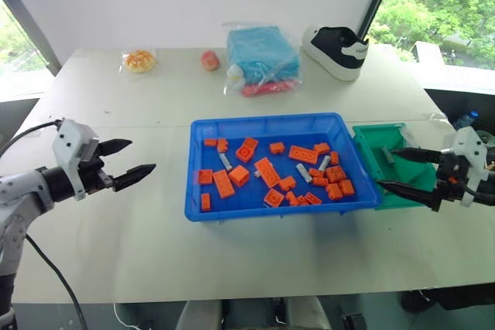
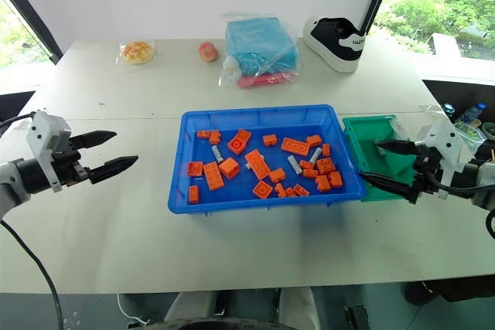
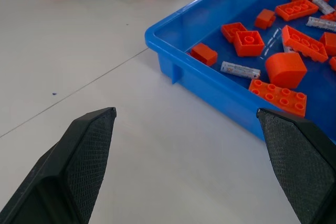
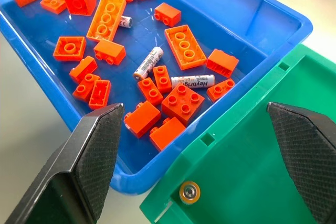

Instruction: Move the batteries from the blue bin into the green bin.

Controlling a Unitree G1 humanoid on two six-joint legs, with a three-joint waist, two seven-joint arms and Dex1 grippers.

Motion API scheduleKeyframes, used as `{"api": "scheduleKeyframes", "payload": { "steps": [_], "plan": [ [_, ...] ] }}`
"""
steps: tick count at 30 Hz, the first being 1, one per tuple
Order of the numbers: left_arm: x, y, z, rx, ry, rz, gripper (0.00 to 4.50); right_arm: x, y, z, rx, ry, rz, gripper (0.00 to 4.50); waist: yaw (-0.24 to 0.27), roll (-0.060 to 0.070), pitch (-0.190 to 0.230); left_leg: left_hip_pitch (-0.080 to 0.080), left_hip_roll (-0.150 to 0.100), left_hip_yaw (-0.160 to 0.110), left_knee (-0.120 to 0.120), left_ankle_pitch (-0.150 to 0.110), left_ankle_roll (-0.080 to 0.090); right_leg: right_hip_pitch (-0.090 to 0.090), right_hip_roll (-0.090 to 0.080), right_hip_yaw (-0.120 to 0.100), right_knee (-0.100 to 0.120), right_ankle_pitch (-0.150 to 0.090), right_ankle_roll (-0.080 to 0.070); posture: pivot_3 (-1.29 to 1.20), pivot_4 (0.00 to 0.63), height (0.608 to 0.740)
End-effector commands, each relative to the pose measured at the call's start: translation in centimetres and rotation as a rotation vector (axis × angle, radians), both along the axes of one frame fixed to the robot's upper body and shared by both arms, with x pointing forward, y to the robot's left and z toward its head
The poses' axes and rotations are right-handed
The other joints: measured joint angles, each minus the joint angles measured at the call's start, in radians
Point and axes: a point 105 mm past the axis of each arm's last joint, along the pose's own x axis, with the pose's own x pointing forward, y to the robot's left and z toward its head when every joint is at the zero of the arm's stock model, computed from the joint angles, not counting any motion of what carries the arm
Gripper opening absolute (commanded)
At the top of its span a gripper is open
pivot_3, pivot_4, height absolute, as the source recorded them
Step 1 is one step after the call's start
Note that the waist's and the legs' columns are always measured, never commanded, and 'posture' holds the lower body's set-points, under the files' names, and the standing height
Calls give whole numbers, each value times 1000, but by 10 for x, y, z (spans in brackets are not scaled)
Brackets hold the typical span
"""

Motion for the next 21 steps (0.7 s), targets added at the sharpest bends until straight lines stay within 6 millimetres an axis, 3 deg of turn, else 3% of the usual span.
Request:
{"api": "scheduleKeyframes", "payload": {
  "steps": [1, 21],
  "plan": [
    [-3, -2, 11, 13, -40, -9, 4500, -1, 3, 11, 0, -44, 4, 4481, 0, 0, 0, 0, 0, 0, 0, 0, 0, 0, 0, 0, 0, 0, 0, 0, 150, 727],
    [-3, -7, 11, -4, -50, 12, 4500, 8, 8, 19, -8, -62, 15, 4481, -1, -1, 0, 0, 0, 0, 0, 0, 0, 0, 0, 0, 0, 0, 0, 0, 150, 727]
  ]
}}
